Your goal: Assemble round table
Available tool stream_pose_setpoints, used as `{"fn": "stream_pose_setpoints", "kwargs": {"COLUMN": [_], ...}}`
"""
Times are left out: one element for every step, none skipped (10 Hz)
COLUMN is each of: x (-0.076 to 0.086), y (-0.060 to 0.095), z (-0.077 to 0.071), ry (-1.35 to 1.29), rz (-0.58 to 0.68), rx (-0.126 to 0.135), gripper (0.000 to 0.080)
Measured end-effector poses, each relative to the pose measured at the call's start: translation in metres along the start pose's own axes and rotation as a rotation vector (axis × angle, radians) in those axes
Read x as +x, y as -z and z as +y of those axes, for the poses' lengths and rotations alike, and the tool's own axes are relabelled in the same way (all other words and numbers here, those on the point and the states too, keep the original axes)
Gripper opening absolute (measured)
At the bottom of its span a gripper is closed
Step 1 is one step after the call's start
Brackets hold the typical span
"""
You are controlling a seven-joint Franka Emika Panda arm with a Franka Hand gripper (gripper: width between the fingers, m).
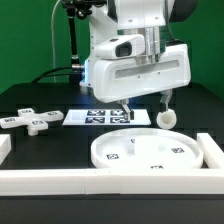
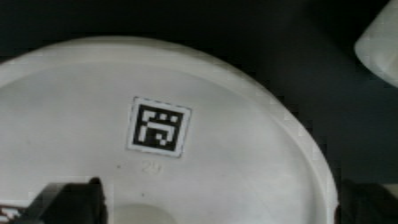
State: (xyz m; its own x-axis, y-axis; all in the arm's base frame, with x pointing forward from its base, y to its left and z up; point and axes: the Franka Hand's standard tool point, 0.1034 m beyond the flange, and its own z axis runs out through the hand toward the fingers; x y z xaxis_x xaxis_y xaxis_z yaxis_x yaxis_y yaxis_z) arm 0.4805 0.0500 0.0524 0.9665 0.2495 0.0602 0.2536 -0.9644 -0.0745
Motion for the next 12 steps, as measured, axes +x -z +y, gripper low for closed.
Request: {"fn": "stream_pose_setpoints", "kwargs": {"x": [-0.007,-0.012,-0.014,-0.014,-0.012,-0.012,-0.013,-0.014,-0.013,-0.018,-0.027,-0.025], "y": [0.000,-0.001,-0.004,-0.006,-0.006,-0.006,-0.006,-0.006,-0.006,-0.008,-0.009,-0.008], "z": [-0.007,-0.020,-0.031,-0.043,-0.049,-0.049,-0.049,-0.049,-0.049,-0.049,-0.049,-0.050], "ry": [-0.141,-0.293,-0.406,-0.468,-0.473,-0.520,-0.571,-0.542,-0.542,-0.550,-0.580,-0.610], "rz": [-0.009,-0.022,-0.027,-0.029,-0.014,-0.014,-0.021,-0.044,-0.041,-0.079,-0.199,-0.289], "rx": [0.001,0.001,0.005,0.004,0.004,0.009,0.014,0.016,0.016,0.019,0.033,0.058], "gripper": [0.0649,0.0649,0.0649,0.0649,0.0649,0.0649,0.0649,0.0649,0.0649,0.0649,0.0649,0.0649]}}
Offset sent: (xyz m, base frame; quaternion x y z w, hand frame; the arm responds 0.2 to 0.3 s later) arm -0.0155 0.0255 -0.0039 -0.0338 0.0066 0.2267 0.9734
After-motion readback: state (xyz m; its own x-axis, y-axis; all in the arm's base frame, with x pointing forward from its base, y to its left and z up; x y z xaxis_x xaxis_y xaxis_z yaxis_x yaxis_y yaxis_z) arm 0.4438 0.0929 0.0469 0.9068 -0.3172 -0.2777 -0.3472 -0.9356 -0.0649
